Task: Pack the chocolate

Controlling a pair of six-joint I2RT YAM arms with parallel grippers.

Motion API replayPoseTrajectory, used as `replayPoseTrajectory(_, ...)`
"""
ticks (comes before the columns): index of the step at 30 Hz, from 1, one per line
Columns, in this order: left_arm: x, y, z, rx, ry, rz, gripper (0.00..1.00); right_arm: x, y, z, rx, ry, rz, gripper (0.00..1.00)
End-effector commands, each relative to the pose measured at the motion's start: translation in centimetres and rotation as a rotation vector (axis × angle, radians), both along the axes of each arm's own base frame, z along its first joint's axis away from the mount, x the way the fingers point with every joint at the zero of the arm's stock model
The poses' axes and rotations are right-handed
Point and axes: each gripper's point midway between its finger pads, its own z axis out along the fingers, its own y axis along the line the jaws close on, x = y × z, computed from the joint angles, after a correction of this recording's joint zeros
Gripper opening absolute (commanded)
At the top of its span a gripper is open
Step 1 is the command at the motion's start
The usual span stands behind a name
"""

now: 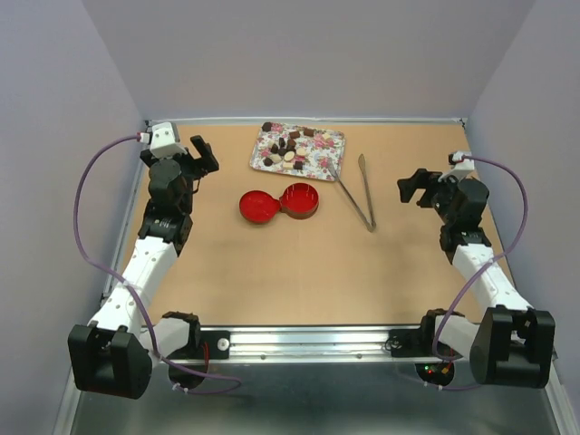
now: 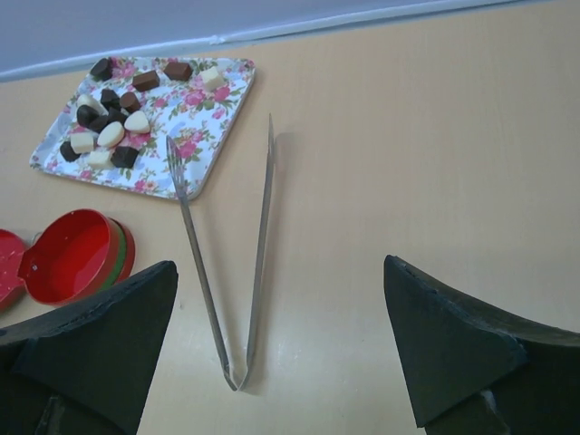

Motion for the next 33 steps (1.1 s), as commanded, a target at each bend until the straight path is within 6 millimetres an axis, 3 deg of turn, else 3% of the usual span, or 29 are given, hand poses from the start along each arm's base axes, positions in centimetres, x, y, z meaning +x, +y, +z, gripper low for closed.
replayPoseTrajectory(1,-0.1,-0.2,3.2,0.016,-0.061,-0.006,0.99,0.8,1.1,1.5,0.025,-0.036,0.068,1.00)
replayPoseTrajectory(7,-0.3,-1.1,2.4,0.046,-0.026,-0.058,0.99,1.7,1.1,-0.8,0.068,0.036,0.056,1.00)
replayPoseTrajectory(11,-0.9,-2.3,2.8,0.047,-0.041,-0.134,0.99,2.6,2.3,-1.7,0.044,0.077,0.103,1.00)
replayPoseTrajectory(18,-1.5,-2.5,3.5,0.012,-0.039,-0.142,0.99,3.1,5.2,-2.7,-0.061,0.093,0.116,1.00)
replayPoseTrajectory(33,-0.3,-3.5,1.6,0.007,0.018,-0.184,0.99,4.3,6.0,-7.1,-0.182,0.214,0.074,1.00)
